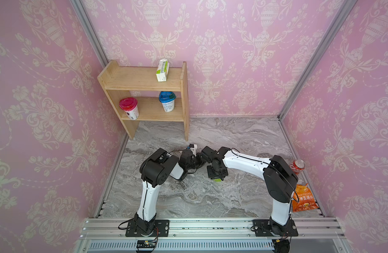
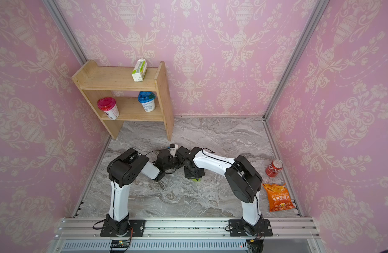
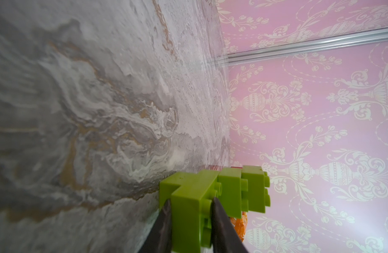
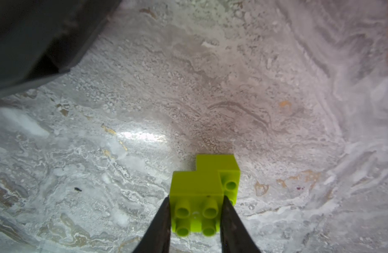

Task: Assemble the letter v with lego
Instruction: Place the lego brick at the center of the board, then adjust the lego brick at the center of the board.

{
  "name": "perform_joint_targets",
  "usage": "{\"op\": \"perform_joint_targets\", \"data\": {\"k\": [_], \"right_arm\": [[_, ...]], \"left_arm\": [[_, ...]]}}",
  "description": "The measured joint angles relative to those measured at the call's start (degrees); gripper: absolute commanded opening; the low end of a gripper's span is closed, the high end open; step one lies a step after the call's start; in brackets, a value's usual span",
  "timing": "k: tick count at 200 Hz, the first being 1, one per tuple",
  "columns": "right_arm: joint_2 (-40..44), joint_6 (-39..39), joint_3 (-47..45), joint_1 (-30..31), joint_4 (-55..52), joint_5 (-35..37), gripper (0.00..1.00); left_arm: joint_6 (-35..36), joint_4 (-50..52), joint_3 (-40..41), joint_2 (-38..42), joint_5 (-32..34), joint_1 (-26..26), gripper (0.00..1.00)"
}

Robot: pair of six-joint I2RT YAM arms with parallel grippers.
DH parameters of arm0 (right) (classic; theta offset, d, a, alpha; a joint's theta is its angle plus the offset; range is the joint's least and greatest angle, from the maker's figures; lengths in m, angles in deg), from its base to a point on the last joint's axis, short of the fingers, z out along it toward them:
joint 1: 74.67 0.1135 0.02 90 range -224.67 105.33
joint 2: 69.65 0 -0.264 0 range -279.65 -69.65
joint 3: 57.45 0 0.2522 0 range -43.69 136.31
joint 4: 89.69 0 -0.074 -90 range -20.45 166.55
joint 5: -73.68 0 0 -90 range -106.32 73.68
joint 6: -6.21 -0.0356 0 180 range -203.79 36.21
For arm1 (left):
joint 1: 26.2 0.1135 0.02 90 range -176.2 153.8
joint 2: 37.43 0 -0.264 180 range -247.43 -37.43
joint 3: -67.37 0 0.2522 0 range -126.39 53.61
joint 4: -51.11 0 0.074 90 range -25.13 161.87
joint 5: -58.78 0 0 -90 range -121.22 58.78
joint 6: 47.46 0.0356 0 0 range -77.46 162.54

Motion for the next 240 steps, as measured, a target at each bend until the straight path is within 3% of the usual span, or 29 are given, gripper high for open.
{"op": "perform_joint_targets", "data": {"k": [21, 53, 59, 75, 124, 191, 240], "right_arm": [[0.0, -0.3, 0.1, 0.0, -0.3, 0.0, 0.77], [1.5, 0.7, 0.2, -0.4, -0.4, -0.2, 0.82], [2.3, 1.0, 0.1, -0.7, -0.2, -0.3, 0.88], [6.7, 2.6, -1.3, -2.6, 1.4, -0.7, 0.91], [21.0, 10.0, -11.8, -17.2, 12.1, -9.3, 0.91], [20.9, 14.7, -19.1, -29.7, 22.8, -25.6, 0.83], [16.0, 14.7, -19.4, -32.2, 29.3, -33.8, 0.71]], "left_arm": [[0.0, -0.1, 0.0, 0.0, 0.0, 0.0, 0.20], [-0.2, -0.1, 0.0, 0.0, 0.0, -0.1, 0.20], [-0.3, 0.0, 0.0, 0.0, 0.0, -0.1, 0.20], [-0.4, -0.1, 0.0, 0.0, 0.2, -0.3, 0.20], [-0.4, 0.0, 0.0, 0.0, 0.2, -2.0, 0.20], [-0.3, 2.1, -1.2, 0.1, 0.3, -3.5, 0.20], [0.1, 3.9, -2.0, 0.3, 0.3, -3.7, 0.20]]}}
